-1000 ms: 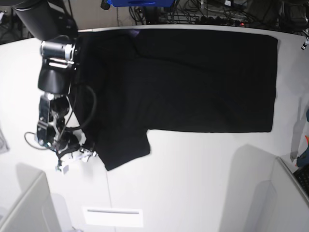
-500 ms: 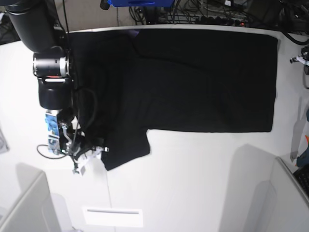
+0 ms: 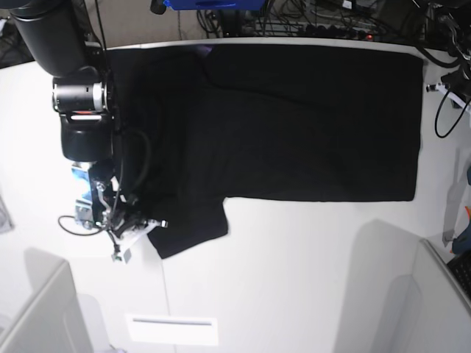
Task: Fold the T-shirt properly
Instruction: 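Grasp the hem corner nearest the right gripper with the right gripper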
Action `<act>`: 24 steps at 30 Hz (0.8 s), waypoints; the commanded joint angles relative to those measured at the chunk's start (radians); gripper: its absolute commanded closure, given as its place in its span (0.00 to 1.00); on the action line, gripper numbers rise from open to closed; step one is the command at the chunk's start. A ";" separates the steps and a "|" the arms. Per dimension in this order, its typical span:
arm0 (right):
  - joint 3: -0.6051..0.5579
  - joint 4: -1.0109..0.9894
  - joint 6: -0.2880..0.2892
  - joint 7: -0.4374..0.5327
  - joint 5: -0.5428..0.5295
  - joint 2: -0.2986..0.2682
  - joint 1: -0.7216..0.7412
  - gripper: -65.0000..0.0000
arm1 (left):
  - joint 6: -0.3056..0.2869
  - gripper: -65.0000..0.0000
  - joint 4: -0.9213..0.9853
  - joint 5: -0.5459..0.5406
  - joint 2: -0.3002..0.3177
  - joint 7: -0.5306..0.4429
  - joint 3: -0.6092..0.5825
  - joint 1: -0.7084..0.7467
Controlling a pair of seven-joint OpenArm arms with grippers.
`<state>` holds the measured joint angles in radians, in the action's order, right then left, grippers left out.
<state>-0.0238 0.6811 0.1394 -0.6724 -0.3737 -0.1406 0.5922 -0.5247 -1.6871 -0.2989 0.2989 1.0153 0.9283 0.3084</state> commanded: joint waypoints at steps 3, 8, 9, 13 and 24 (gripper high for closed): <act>0.005 0.016 0.002 0.001 0.002 -0.004 0.027 1.00 | 0.001 0.72 0.003 0.004 0.030 -0.006 0.008 -0.039; 0.002 0.032 0.002 -0.002 0.002 -0.001 0.028 1.00 | 0.002 0.24 0.114 0.004 0.079 -0.008 0.004 -0.166; 0.002 0.056 0.002 -0.004 0.002 -0.001 0.024 1.00 | 0.007 0.24 0.147 0.005 0.090 -0.008 -0.008 -0.206; 0.002 0.205 0.002 -0.007 0.002 -0.001 -0.036 1.00 | 0.007 0.29 0.284 0.079 0.170 -0.011 -0.142 -0.357; 0.002 0.335 0.002 -0.063 0.002 -0.001 -0.070 1.00 | 0.007 0.29 0.718 0.228 0.179 -0.221 -0.363 -0.685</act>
<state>-0.0261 0.9974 0.1394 -0.7532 -0.3645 -0.1326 0.4889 -0.5240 -0.9497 -0.0612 0.4500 0.8181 0.5617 -0.3511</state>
